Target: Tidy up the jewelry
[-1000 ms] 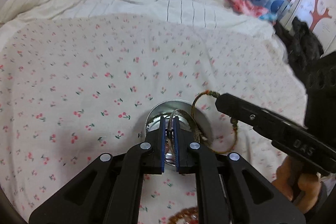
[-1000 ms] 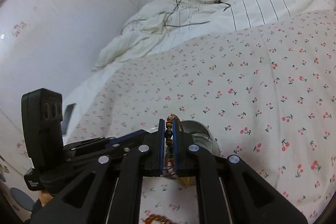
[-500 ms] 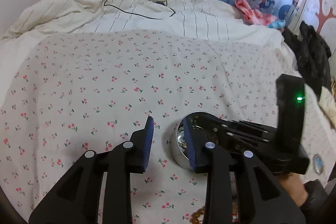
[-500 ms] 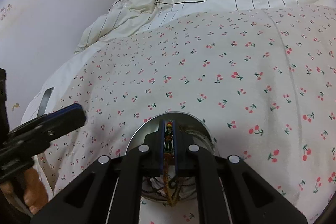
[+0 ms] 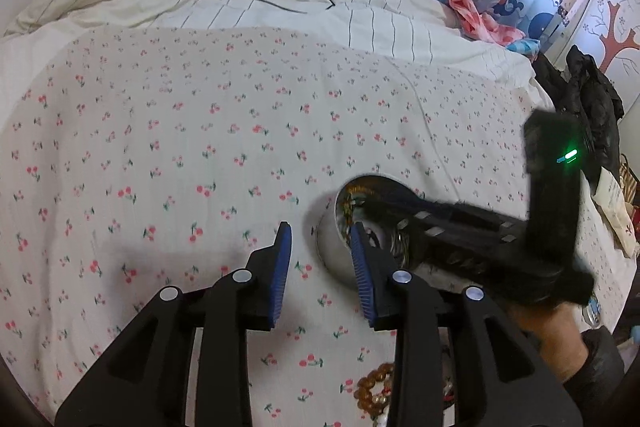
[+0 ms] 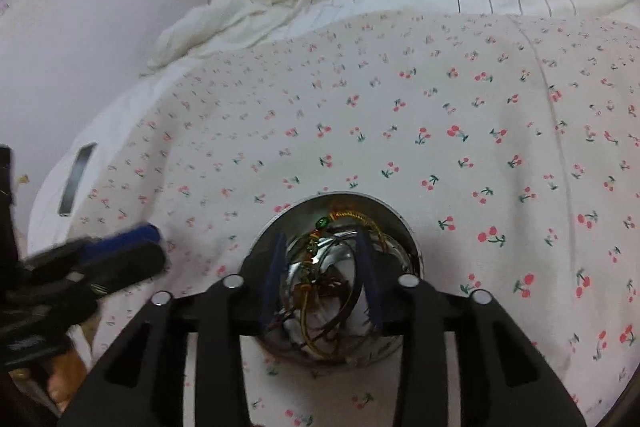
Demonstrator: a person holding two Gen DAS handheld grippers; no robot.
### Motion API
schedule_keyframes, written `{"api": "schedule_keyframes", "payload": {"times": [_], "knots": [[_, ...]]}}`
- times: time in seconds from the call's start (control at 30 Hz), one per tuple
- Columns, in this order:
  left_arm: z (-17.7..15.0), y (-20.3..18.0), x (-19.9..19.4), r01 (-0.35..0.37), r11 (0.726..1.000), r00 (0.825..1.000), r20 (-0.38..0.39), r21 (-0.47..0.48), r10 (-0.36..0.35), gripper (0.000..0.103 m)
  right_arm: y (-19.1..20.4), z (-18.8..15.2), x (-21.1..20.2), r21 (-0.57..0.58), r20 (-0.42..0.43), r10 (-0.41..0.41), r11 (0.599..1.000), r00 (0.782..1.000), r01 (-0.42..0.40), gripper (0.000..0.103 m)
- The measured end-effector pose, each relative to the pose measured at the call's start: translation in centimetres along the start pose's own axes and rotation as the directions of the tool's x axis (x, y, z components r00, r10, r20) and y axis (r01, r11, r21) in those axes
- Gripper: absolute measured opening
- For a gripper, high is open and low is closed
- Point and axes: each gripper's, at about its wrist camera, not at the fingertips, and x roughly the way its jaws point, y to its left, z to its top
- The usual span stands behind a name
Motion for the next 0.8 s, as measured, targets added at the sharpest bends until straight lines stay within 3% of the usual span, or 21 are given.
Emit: {"api": "schedule_keyframes", "payload": {"times": [0.2, 0.4, 0.57, 0.8], "knots": [[-3.0, 0.3, -0.5, 0.02, 1.0, 0.999, -0.04, -0.009, -0.02, 0.034, -0.8, -1.6, -5.3, 0.043, 0.049, 0.019, 0.999, 0.999, -0.021, 0.039], [-6.9, -1.2, -0.6, 0.06, 0.998, 0.994, -0.095, 0.036, -0.056, 0.035, -0.9, -7.8, -9.5, -0.047, -0.013, -0.126, 0.991, 0.992, 0.125, 0.039], [-9.2, -2.5, -0.3, 0.095, 0.994, 0.987, -0.138, 0.052, -0.087, 0.036, -1.7, -11.9, -9.7, -0.083, -0.079, -0.192, 0.979, 0.978, 0.186, 0.039], [-10.3, -2.0, 0.5, 0.108, 0.994, 0.979, -0.174, 0.0, -0.106, 0.043, -0.6, -13.1, -8.4, -0.164, -0.121, -0.222, 0.966, 0.967, 0.201, 0.039]]}}
